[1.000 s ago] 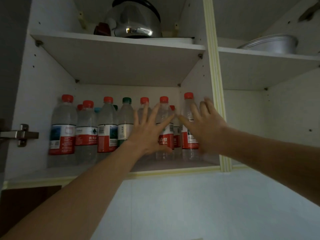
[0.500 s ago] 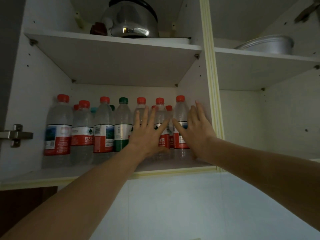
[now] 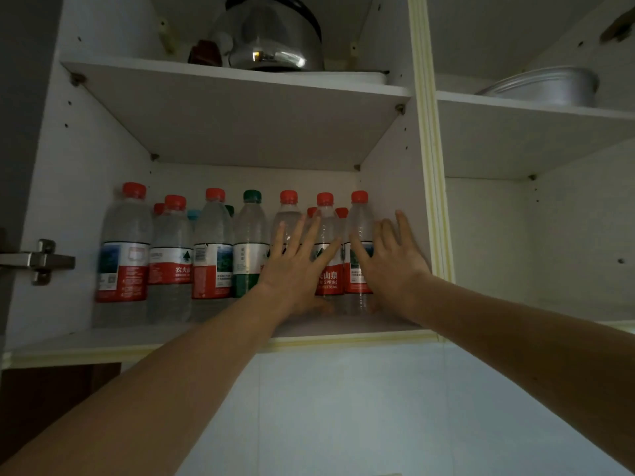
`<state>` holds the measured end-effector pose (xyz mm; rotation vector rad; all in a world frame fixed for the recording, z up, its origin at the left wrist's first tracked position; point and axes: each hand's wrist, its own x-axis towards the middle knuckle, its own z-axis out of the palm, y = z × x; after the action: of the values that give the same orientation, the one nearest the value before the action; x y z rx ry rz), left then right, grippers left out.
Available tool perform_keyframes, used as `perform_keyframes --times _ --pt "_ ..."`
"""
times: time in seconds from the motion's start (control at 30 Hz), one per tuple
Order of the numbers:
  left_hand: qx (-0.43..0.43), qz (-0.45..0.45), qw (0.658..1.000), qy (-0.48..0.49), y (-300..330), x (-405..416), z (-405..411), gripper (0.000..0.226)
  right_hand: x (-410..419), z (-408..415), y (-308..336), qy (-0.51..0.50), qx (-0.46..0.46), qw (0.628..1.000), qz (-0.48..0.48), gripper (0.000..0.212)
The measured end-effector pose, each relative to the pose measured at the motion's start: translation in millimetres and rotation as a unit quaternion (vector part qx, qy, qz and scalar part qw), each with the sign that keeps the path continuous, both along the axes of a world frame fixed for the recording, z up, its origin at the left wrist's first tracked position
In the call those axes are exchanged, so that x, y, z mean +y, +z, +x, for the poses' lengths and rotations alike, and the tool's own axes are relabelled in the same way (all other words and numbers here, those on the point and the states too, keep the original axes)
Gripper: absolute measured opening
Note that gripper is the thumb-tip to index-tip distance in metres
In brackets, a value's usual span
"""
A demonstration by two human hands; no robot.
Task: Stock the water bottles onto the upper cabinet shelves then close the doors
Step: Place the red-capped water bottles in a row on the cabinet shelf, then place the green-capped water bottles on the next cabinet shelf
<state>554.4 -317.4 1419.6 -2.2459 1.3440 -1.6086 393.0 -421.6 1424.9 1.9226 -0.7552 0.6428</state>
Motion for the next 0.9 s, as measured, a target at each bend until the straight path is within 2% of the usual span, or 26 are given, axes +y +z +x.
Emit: perform_keyframes --times 0.27,0.47,0.53,0.63,0.7,0.77,0.9 --pt "-0.014 0.0 0.999 0.035 -2 0 -9 0.12 3 6 -7 0.005 -0.003 1.0 0.027 0.119" --pt "-0.019 0.014 1.0 0.019 -2 8 -2 0.114 10 -1 -12 0.038 -0.018 0.998 0.044 0.109" --pt "-0.006 0.025 1.0 -0.003 -1 17 -3 0.111 16 -6 -17 0.077 -0.028 0.996 0.041 0.099" --pt "0.052 0.002 0.994 -0.099 -3 31 -18 0.099 23 -16 -22 0.159 -0.056 0.985 0.047 0.076" --pt "0.099 -0.038 0.981 -0.164 -8 42 -36 0.084 30 -25 -24 0.237 -0.105 0.963 0.067 0.056" --pt "0.152 -0.099 0.958 -0.223 -14 56 -57 0.064 39 -37 -28 0.325 -0.162 0.926 0.1 0.042" --pt "0.257 -0.241 0.878 -0.324 -29 90 -101 0.022 60 -67 -55 0.49 -0.228 0.823 0.175 0.028"
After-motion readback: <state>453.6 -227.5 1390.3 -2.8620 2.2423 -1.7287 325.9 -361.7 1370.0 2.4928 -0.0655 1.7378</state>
